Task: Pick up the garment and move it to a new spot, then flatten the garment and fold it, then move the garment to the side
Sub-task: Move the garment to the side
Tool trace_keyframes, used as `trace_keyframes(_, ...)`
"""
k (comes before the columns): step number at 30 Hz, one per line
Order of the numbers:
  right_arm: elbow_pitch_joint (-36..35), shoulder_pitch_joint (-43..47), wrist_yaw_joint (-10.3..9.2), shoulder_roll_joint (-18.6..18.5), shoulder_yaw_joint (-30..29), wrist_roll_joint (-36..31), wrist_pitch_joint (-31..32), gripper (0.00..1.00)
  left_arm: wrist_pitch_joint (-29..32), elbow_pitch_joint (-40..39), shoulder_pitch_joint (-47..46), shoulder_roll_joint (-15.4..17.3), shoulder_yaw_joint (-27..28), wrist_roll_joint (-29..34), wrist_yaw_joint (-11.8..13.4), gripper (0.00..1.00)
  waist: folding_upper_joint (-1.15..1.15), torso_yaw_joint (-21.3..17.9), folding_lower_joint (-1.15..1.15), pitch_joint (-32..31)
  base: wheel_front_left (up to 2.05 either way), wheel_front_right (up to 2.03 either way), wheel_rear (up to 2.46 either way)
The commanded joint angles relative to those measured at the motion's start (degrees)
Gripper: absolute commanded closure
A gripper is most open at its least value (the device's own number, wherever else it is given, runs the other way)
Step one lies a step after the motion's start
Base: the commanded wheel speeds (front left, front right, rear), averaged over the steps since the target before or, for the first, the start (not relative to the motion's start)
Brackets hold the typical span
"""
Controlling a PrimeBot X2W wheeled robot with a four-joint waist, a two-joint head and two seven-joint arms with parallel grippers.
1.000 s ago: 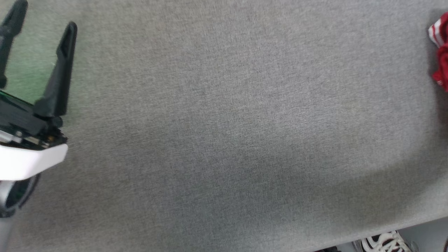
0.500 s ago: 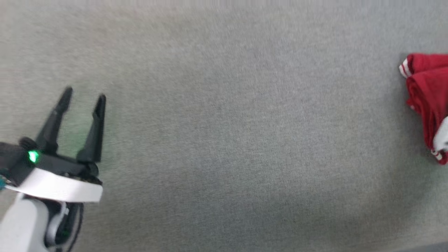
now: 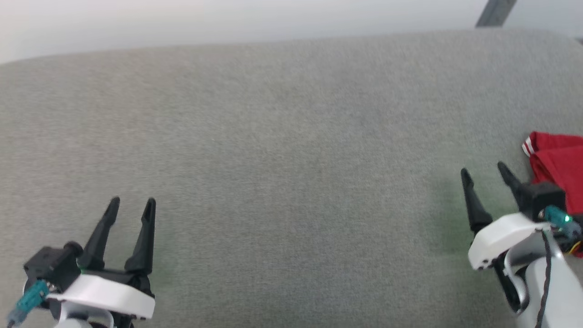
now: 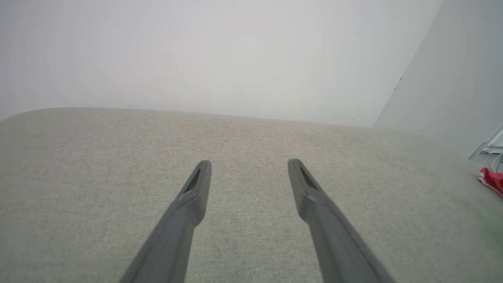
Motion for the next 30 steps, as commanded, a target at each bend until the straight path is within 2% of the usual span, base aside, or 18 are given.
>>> trace_keyframes(1, -0.2, 0.5, -0.13, 0.2, 0.1, 0.6, -0.5, 0.0, -0.3, 0.1, 0.6, -0.1, 0.2, 0.8, 0.1, 0.0, 0.0, 1.8, 0.0, -2.1, 0.0, 0.0, 0.0)
trace_keyframes(8, -3.0, 5.3, -0.13, 1.4, 2.2, 4.2, -4.4, 0.0, -0.3, 0.6, 4.3, -1.5, 2.2, 1.2, 0.1, 0.0, 0.0, 3.2, 0.0, -5.3, 0.0, 0.0, 0.0)
trace_keyframes(15, -8.5, 9.3, -0.13, 2.6, 2.7, 4.2, -4.3, 0.0, -0.3, -2.6, 7.7, -2.1, 3.6, 1.2, 0.1, 0.0, 0.0, 2.9, 0.0, -6.4, 0.0, 0.0, 0.0)
trace_keyframes(30, -20.4, 18.8, -0.13, 5.7, -3.6, 4.4, -2.4, 0.0, -0.3, -6.8, 12.5, -1.9, 4.9, 2.5, 0.1, 0.0, 0.0, 2.6, 0.0, -7.3, 0.0, 0.0, 0.0)
